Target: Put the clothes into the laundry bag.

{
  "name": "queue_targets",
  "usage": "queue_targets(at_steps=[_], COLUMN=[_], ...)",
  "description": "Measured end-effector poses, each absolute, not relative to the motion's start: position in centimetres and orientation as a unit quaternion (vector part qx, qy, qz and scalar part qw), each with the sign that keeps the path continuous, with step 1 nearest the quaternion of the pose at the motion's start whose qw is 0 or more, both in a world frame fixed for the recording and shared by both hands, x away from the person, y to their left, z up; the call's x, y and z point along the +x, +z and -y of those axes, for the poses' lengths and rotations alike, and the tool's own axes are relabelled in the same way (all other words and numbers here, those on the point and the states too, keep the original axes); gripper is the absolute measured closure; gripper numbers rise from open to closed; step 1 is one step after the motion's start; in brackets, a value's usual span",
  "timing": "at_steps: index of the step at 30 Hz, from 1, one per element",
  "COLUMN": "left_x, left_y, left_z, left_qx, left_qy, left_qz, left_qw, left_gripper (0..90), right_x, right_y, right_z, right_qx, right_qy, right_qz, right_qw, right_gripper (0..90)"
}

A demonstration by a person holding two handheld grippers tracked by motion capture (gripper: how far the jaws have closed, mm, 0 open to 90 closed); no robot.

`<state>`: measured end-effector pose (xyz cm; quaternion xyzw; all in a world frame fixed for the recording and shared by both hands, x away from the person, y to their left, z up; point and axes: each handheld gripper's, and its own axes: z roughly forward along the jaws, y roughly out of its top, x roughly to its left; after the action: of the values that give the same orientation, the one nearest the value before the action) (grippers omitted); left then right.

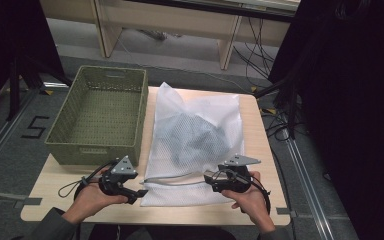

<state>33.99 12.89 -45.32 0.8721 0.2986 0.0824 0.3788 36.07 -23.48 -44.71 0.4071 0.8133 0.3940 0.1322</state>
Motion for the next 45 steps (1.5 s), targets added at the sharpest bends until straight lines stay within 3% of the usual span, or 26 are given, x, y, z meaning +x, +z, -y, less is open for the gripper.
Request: queue_targets(at_steps=[36,45], left_x=[33.1,33.1], left_y=[-45.6,-45.7], left_z=[-13.4,-13.3], left_qx=[0.875,0.874], left_qy=[0.098,0.098], left_qz=[-0.292,-0.297], left_qw=[0.373,0.371], left_gripper=[27.2,27.1], right_x=[30.8,31.1], right_y=[-44.7,-45.0], right_z=[25.5,25.7], right_qx=[0.417,0.404], right_qy=[0.381,0.379], right_qz=[-0.815,-0.82], right_qw=[0.131,0.144], right_gripper=[26.3,26.3])
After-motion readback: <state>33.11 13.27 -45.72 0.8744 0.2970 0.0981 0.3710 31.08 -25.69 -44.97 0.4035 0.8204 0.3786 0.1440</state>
